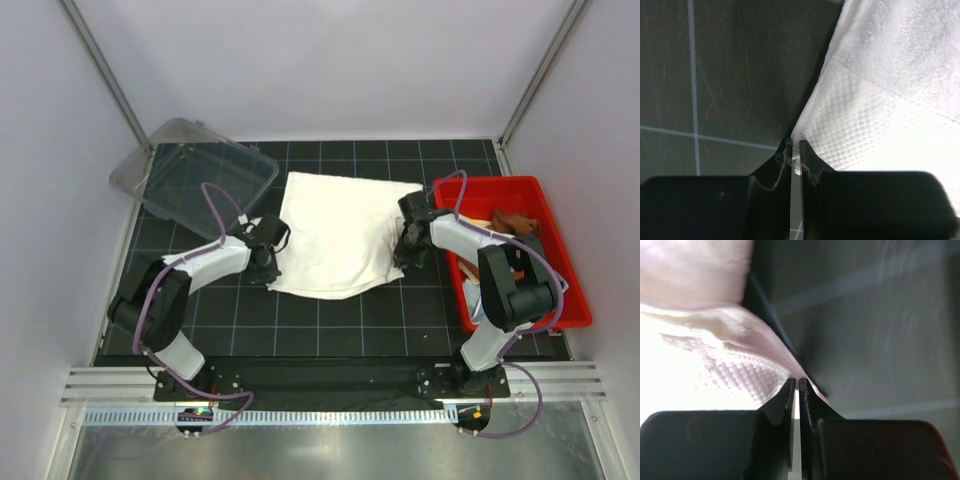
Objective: Fold and stack the towels
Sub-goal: Fold the towel
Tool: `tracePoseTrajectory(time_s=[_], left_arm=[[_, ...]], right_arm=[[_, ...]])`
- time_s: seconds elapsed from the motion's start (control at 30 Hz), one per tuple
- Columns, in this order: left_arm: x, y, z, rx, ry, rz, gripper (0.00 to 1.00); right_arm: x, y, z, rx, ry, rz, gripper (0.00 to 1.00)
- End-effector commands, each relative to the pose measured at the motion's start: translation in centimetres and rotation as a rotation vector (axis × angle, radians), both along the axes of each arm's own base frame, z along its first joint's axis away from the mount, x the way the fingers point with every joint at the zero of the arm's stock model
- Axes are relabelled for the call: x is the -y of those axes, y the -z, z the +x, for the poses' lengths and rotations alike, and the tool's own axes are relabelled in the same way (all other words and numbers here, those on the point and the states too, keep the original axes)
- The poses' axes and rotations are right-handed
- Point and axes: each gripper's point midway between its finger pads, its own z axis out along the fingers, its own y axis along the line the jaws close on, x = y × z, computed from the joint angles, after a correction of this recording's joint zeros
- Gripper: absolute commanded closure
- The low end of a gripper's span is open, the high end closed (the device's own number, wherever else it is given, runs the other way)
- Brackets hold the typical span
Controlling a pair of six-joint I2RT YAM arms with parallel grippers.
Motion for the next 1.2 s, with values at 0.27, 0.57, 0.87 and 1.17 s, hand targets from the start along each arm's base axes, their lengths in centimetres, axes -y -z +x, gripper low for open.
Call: tracePoseTrajectory(time_s=[0.27, 0.57, 0.87, 1.17], left_arm=[[2.7, 2.0, 2.9, -0.018, 0.012, -0.046, 1.0], [1.9, -2.1, 3.9, 0.059, 0.016, -0.02, 1.0], [-0.1, -2.9, 2.8, 0.077, 0.004, 0.044, 1.0], [-0.5, -1.3, 1.8, 0.042, 0.01, 0.053, 1.0]], right_arm=[[7.0, -1.1, 6.0, 0.057, 0.018, -0.129, 0.99], [7.9, -9.7, 3.7, 0.055, 0.014, -0.167, 0.99], [8.2, -9.2, -2.0, 0.047, 0.051, -0.137, 0.99], [7.9, -5.3, -3.2, 0.067, 0.073, -0.107, 0.99]])
